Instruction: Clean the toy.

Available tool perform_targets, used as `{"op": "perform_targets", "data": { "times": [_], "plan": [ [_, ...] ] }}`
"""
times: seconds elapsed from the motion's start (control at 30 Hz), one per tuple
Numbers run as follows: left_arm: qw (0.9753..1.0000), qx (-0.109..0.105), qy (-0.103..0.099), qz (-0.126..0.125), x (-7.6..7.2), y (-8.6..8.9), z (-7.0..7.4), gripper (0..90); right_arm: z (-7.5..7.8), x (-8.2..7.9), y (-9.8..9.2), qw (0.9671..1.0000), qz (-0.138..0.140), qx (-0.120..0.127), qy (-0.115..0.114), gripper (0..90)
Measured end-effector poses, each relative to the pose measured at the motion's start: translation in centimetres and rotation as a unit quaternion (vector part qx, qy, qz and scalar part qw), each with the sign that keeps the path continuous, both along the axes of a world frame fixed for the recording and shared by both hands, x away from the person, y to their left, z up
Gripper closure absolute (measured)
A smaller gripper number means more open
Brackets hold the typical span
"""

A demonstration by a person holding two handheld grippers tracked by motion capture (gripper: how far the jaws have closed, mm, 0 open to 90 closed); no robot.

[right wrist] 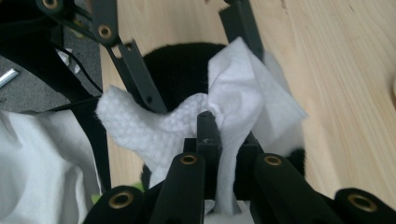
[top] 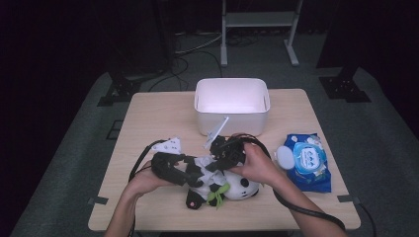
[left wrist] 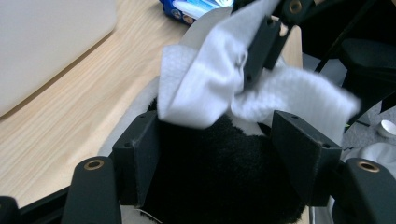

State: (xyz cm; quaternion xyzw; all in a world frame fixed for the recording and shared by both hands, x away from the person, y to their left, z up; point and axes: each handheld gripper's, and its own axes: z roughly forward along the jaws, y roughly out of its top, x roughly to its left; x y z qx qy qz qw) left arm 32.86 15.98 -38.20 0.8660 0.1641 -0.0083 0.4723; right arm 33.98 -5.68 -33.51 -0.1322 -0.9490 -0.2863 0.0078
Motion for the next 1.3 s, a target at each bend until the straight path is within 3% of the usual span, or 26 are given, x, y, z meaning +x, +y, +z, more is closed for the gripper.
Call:
{"op": "perform_targets", "data": {
  "times": [0.23, 0.4, 0.57, 0.73, 0.83, 0.93, 1.0, 1.1, 1.27, 1.3],
  "plan": [
    [1.0, -0.001, 0.0, -0.003, -0.1, -0.1, 0.0, 33.5, 0.2, 0.2, -3.5, 0.999, -0.039, -0.022, -0.002, 84.8],
    [1.0, 0.004, -0.005, -0.005, -0.3, -0.3, 0.1, 33.5, 0.7, 0.1, -5.9, 0.9984, -0.057, -0.008, 0.0, 84.7],
    [1.0, 0.001, -0.002, -0.005, -0.3, -0.3, 0.1, 33.5, 0.9, 0.0, -8.1, 0.9971, -0.075, -0.014, 0.006, 84.4],
    [0.9999, -0.003, 0.003, -0.011, -0.3, -0.2, 0.1, 33.5, 0.2, 0.0, -9.9, 0.9954, -0.093, -0.008, 0.02, 84.5],
    [0.9998, -0.001, 0.003, -0.02, -0.5, -0.4, 0.2, 33.4, -0.6, -0.4, -10.1, 0.9957, -0.086, 0.0, 0.035, 84.5],
    [0.9995, -0.001, 0.01, -0.031, -0.7, -0.4, 0.7, 32.7, -0.7, -1.0, -9.9, 0.9965, -0.079, -0.003, 0.028, 84.5],
    [0.9991, -0.012, 0.017, -0.037, -0.7, -0.3, 1.2, 31.0, -0.6, -1.5, -9.8, 0.9972, -0.07, -0.008, 0.026, 84.5],
    [0.999, -0.017, 0.004, -0.042, -0.9, -0.7, 1.7, 29.0, -0.6, -2.1, -9.8, 0.9976, -0.065, -0.011, 0.021, 84.5],
    [0.9993, 0.025, -0.022, -0.014, -0.8, -2.2, 1.2, 18.8, -0.8, -2.8, -9.9, 0.998, -0.054, -0.008, 0.032, 84.4],
    [0.9991, 0.037, -0.014, -0.012, -0.7, -2.6, 0.8, 17.0, -0.8, -2.9, -9.8, 0.9983, -0.045, -0.009, 0.037, 84.4]
  ]
}}
